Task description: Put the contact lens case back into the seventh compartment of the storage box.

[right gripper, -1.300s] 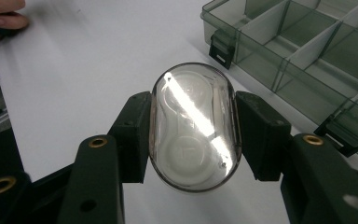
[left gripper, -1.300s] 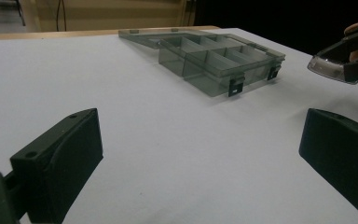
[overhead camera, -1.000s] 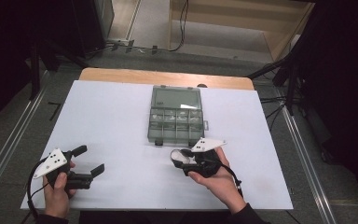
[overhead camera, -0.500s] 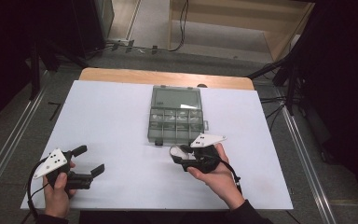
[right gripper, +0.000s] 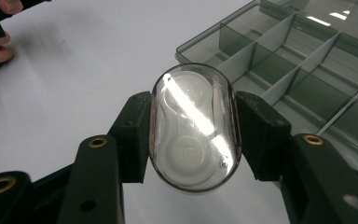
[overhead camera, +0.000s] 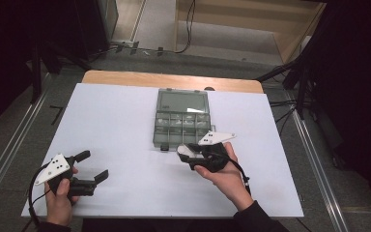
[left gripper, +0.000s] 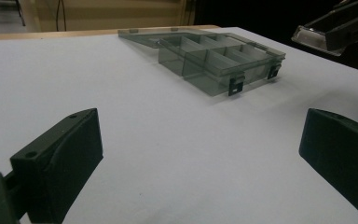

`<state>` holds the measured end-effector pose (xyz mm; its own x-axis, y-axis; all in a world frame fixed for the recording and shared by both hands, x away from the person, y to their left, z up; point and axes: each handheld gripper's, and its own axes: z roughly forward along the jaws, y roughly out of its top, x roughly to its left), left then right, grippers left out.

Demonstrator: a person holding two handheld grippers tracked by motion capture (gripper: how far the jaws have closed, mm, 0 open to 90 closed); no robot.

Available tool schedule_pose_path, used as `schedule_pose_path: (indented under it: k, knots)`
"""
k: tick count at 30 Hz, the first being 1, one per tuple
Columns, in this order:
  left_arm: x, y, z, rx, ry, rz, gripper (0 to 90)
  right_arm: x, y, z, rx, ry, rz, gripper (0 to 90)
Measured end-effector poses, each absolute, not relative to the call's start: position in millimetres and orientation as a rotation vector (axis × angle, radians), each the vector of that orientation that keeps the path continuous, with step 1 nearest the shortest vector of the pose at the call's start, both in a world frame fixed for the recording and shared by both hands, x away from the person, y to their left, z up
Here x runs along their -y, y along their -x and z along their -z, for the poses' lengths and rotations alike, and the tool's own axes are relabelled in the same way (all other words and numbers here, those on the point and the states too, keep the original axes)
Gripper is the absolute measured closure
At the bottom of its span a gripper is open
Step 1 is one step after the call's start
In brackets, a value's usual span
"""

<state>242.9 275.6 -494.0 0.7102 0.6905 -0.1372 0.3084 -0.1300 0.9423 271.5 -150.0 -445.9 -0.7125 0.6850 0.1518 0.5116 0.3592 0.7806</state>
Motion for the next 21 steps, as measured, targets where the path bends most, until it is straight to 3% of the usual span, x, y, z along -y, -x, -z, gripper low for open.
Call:
schedule_pose_path:
  k: [21]
  knots:
    - [-276, -243, 494, -0.800, -1.725, -0.399, 0.0, 155, -288, 434, -2.376, -1.097, -1.280, 47.0]
